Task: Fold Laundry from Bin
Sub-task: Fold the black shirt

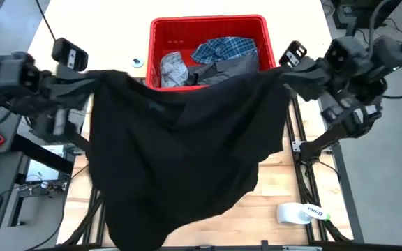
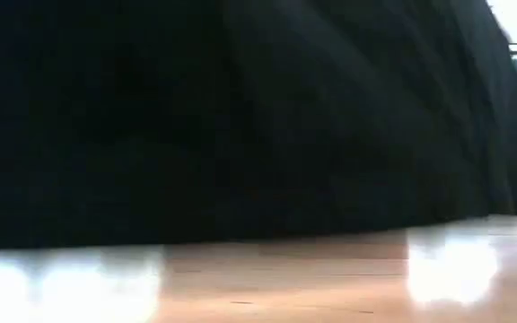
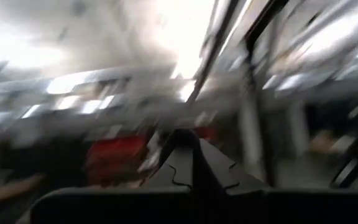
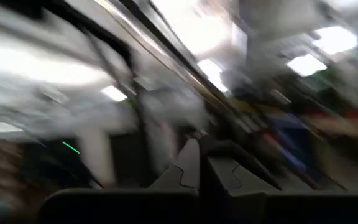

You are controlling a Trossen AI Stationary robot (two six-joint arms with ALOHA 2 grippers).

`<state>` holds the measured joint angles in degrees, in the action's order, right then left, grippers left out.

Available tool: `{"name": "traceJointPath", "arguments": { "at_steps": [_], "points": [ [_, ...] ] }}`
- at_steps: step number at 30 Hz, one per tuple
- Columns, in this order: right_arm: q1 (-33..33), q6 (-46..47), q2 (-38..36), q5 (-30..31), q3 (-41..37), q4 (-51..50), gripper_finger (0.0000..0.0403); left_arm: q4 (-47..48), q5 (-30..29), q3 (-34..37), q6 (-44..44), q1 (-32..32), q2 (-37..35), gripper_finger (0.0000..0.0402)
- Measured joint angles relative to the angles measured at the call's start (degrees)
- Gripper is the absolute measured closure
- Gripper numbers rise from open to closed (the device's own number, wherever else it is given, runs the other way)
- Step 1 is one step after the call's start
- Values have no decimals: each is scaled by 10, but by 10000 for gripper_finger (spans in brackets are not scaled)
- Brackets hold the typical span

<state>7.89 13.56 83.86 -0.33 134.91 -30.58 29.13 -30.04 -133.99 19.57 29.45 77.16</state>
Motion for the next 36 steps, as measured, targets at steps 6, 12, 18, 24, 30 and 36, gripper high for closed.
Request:
{"name": "traceJointPath", "arguments": {
  "at_steps": [6,12,18,24,30,36],
  "points": [
    [-1,34,-19,230,0,-287,395,192,-175,-7,-97,0,-7,393],
    [-4,106,1,293,0,-473,395,411,-207,-7,-329,-10,15,392],
    [-5,156,62,217,-1,-593,395,612,-166,-6,-514,-11,64,392],
    [-8,178,106,150,-38,-591,395,579,-159,84,-494,-19,91,392],
    [-8,205,117,104,-88,-593,395,579,-135,167,-537,-28,105,392],
    [-9,208,111,92,-157,-595,394,578,-123,258,-562,-34,102,392]
  ]
}}
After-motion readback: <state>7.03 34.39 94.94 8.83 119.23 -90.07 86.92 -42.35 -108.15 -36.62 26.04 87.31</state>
